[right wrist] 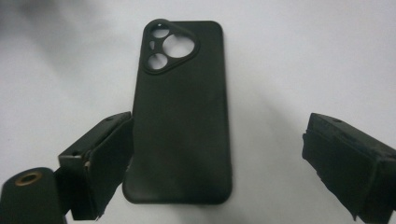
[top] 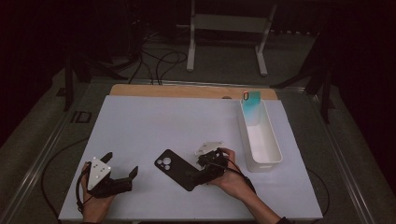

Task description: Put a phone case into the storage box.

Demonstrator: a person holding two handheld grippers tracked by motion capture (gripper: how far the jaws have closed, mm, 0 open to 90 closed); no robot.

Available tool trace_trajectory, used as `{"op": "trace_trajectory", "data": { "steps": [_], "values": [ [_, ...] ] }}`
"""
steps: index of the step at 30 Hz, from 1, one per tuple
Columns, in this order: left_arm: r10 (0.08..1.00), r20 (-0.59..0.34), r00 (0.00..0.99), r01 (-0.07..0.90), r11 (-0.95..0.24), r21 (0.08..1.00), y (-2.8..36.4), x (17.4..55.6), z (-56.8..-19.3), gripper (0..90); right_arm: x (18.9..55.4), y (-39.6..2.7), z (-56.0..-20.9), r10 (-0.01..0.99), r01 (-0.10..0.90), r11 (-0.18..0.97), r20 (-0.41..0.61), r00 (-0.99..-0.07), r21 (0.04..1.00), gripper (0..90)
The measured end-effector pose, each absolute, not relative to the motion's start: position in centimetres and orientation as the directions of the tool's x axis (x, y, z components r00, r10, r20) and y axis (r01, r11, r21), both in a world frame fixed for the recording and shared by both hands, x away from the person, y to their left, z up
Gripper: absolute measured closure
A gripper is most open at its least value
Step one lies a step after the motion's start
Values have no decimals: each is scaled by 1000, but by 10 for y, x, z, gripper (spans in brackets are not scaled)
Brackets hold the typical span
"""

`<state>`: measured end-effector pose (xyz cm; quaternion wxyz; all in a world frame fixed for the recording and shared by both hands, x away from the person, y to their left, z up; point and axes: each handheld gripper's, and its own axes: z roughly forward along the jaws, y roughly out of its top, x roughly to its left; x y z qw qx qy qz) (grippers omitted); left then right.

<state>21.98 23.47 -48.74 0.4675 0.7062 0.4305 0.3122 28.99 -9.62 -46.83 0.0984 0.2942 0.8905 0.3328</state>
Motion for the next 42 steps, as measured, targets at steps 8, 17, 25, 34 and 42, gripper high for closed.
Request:
{"op": "trace_trajectory", "data": {
  "steps": [8, 17, 25, 34, 42],
  "values": [
    [901, 37, 432, 316, -190, 929, 235, 220, -487, 7, 294, -78, -476, 579, 472, 646, 18, -815, 600, 86],
    [902, 36, 431, 317, -188, 930, 236, 220, -487, 7, 297, -64, -495, 556, 482, 705, 16, -831, 520, 86],
    [902, 37, 431, 316, -189, 930, 236, 220, -487, 7, 295, -58, -504, 546, 489, 727, 25, -837, 482, 83],
    [902, 38, 430, 316, -189, 930, 236, 220, -487, 7, 293, -54, -511, 536, 487, 748, 22, -844, 451, 83],
    [902, 37, 429, 318, -189, 929, 236, 220, -487, 7, 292, -53, -510, 534, 484, 762, 7, -846, 431, 108]
  ]
}}
